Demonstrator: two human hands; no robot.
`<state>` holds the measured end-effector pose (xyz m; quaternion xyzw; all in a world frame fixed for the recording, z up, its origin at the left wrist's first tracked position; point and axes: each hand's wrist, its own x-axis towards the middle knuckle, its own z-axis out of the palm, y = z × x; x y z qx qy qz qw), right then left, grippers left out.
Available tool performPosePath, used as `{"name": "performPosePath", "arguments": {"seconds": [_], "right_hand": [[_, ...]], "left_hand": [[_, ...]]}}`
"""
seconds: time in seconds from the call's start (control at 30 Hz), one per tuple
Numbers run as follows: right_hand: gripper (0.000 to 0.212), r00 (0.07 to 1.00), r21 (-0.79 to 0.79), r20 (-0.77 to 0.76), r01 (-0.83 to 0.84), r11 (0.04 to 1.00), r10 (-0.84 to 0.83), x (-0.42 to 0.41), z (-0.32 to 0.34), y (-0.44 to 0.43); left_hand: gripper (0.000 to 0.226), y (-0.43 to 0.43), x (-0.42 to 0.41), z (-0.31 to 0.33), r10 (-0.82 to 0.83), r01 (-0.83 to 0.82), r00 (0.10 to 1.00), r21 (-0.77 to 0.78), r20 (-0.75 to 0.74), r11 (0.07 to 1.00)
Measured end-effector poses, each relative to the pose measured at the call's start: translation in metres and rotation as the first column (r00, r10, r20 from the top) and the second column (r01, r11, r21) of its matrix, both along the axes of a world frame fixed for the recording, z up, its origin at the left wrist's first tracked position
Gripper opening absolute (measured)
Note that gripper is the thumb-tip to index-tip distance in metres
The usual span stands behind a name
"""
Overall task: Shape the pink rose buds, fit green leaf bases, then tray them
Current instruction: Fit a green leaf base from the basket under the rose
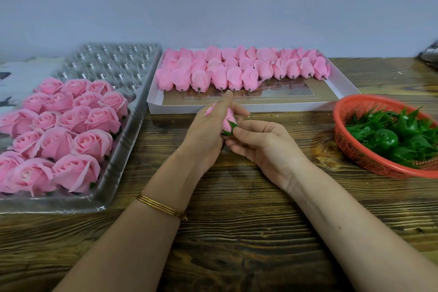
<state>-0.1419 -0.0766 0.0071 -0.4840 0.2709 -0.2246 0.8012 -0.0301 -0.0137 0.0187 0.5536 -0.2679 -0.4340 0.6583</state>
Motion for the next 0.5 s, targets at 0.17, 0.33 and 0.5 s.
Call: {"name": "performPosePath", "arguments": {"seconds": [0.17,0.33,0.5], "right_hand": [[0.021,0.999,-0.002,0.01,0.045,0.999,-0.045,0.0003,-0.001,0.0017],[0.024,0.998,-0.01,0.035,0.054,0.998,-0.053,0.0,-0.0015,0.0027],[0.022,0.995,-0.065,0.052,0.089,0.994,-0.086,0.001,-0.0034,0.003]], "left_hand": [[0.047,-0.0025,0.002,-0.0046,0.004,-0.003,0.999,-0.018,0.035,1.0],[0.039,-0.0047,0.0009,-0.0057,0.025,-0.023,0.998,-0.028,0.051,0.999],[0.033,-0.0047,-0.0011,-0.0041,0.028,-0.027,0.999,-0.041,0.035,0.999]]}}
